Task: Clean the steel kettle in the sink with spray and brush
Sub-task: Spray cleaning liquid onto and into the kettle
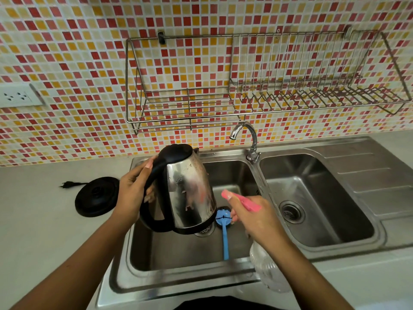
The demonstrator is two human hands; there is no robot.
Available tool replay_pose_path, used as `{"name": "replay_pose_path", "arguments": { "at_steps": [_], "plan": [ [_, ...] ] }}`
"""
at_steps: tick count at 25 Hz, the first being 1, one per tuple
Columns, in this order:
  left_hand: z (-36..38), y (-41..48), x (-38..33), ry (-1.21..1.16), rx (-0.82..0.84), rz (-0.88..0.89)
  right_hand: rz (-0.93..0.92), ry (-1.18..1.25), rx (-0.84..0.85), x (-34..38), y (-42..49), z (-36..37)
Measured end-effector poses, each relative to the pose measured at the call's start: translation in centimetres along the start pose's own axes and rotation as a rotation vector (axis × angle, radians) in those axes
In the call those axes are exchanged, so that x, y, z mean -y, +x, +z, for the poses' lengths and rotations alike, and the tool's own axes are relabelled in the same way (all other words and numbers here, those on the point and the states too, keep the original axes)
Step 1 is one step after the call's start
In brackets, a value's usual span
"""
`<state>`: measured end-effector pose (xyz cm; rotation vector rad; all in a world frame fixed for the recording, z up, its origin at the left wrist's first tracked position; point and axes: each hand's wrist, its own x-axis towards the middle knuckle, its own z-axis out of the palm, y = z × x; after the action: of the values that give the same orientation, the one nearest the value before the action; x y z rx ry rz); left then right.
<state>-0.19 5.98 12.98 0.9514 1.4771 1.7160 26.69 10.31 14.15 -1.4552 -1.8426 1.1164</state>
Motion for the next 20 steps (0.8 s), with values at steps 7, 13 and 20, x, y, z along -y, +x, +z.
{"name": "replay_pose_path", "arguments": {
  "at_steps": [7,13,20],
  "plan": [
    [-0.5,0.0,-0.5,-0.026,0.008,-0.004,0.022,-0.004,0.032,0.7,0.9,-0.8],
    [-0.7,-0.1,-0.6,-0.01,0.03,-0.001,-0.043,0.064,0.005,2.1,3.0,-1.5],
    [-0.7,-0.1,-0.7,-0.015,0.024,0.006,0.031,0.034,0.062,0.3,2.5,-1.2]
  ]
}}
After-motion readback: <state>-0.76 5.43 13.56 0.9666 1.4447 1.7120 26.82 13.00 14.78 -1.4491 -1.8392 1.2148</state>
